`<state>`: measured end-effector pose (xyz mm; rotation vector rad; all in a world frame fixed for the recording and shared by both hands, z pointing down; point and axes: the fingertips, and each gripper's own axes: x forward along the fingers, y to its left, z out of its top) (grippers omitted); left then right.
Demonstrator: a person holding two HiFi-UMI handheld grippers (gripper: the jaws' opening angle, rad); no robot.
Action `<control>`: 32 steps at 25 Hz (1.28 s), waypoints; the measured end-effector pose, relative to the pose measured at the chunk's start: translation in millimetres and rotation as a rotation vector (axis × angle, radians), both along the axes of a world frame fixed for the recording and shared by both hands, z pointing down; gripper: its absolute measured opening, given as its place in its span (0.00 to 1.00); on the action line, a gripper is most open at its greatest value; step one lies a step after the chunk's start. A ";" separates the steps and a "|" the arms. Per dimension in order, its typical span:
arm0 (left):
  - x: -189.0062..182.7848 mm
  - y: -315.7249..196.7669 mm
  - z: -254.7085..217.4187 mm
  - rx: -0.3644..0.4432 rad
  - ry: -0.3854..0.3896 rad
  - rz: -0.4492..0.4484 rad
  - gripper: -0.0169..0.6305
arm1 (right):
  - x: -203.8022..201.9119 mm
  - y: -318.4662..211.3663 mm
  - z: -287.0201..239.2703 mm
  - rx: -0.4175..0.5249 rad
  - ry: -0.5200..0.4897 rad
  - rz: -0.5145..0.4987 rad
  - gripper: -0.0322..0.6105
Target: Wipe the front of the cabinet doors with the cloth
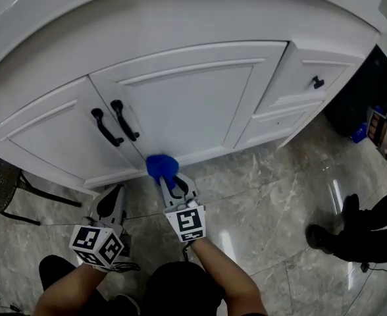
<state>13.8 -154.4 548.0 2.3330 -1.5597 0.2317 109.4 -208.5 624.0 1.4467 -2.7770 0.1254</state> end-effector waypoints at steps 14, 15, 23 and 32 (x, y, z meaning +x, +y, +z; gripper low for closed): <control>8.0 -4.7 8.7 -0.023 0.008 0.000 0.03 | 41.2 -38.6 40.6 -0.008 0.128 0.058 0.13; 9.7 -5.2 9.1 -0.024 0.010 0.001 0.03 | 55.5 -41.9 41.7 -0.009 0.128 0.073 0.13; 8.1 7.1 19.3 -0.054 0.020 0.012 0.03 | 184.7 -67.9 58.3 -0.121 0.147 0.260 0.13; 1.0 4.8 7.5 -0.039 0.034 -0.010 0.03 | 237.4 -47.3 49.9 -0.244 0.104 0.431 0.13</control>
